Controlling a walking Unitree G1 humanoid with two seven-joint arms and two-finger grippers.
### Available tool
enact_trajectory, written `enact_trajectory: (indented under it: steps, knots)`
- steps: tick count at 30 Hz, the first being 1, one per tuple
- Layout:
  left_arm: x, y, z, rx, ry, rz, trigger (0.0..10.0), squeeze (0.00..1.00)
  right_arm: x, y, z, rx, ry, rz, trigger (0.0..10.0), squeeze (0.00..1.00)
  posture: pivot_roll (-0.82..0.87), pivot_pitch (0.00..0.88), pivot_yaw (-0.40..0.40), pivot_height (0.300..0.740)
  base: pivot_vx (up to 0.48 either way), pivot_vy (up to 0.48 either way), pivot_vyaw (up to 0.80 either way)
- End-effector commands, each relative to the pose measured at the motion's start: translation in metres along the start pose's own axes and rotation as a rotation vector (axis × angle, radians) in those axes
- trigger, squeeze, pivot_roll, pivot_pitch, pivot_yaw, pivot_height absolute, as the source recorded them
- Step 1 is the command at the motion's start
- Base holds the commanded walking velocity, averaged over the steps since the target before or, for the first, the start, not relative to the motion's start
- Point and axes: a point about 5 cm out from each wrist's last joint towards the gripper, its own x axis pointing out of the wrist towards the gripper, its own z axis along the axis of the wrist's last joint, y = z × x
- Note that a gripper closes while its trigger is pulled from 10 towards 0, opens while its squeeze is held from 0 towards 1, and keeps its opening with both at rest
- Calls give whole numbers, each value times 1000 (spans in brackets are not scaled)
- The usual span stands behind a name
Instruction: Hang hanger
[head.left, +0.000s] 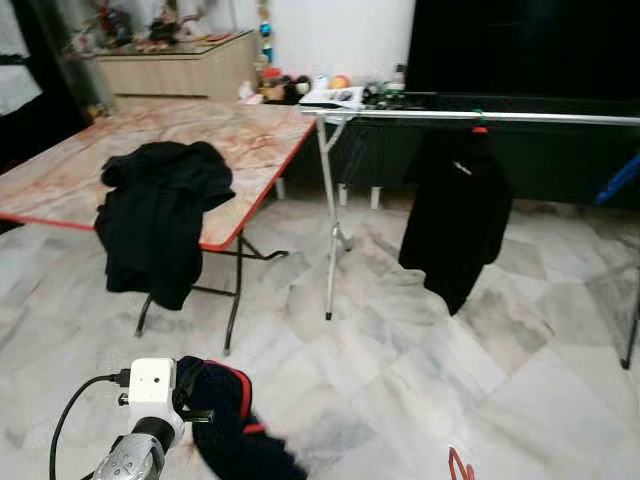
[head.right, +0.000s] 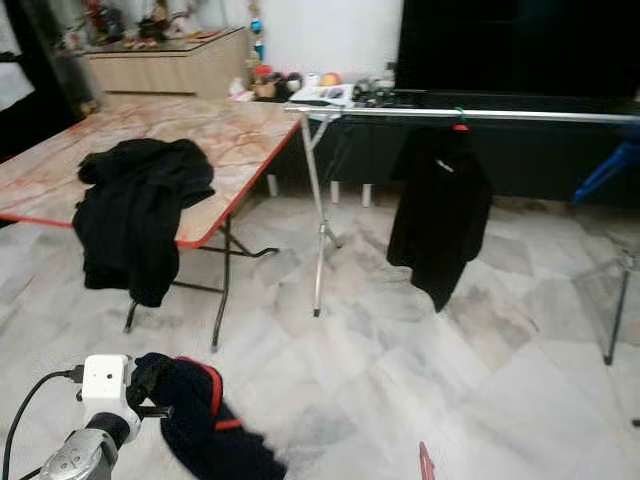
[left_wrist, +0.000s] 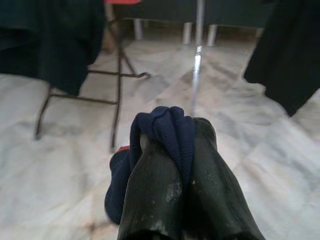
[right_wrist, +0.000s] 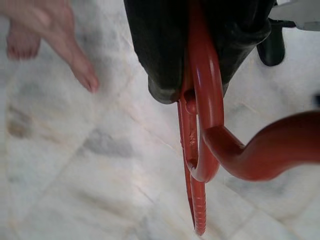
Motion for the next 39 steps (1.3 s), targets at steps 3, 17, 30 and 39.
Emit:
enact_trajectory:
  steps: [3,17,30,39]
  knots:
    - [-1,6,7,10,-18,11,10000,0,0,4,1,0,-3,9,10000,0,93,13,80,740,0,380,0]
    - [-1,6,9,10,-17,4,10000,0,0,2,2,4,-6,4,10000,0,79,17,81,740,0,379,0]
    - [-1,8,11,12,-17,4,10000,0,0,5,1,10,-2,6,10000,0,87,25,85,740,0,380,0]
    - [-2,7,11,11,-14,0,10000,0,1,5,2,7,-4,6,10000,0,95,28,82,740,0,378,0]
